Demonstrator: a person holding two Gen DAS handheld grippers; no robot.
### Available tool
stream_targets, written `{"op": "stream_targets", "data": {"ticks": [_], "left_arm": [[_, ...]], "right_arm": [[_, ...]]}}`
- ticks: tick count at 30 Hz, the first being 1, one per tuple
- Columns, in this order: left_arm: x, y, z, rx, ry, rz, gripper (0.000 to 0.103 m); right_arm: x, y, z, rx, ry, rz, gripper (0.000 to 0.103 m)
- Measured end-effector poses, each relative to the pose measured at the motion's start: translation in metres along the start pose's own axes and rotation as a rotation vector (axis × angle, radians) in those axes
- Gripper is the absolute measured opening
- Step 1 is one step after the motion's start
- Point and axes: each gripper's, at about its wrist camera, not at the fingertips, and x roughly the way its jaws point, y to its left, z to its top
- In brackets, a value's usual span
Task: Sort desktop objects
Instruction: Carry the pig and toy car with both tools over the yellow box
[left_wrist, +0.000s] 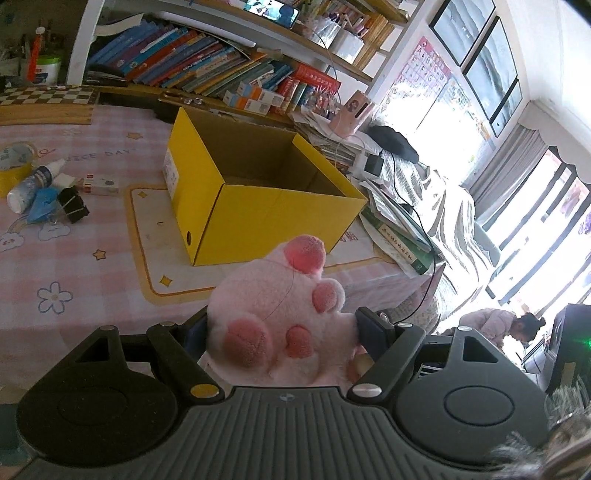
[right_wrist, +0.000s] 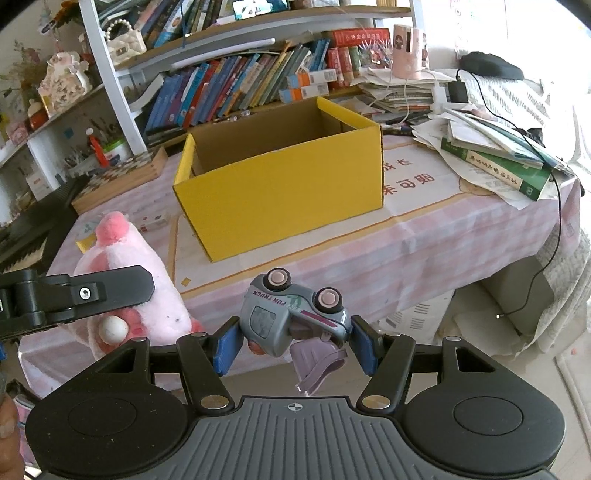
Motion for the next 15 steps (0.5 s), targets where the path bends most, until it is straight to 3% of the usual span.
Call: {"op": "stream_targets", "data": {"ticks": [15], "left_arm": [[0.02,-0.006,0.015,-0.019,-0.013,0.031,0.079]], "right_arm": [[0.021,-0.009,0.025,-0.033,0.019,0.025,0.063]]}}
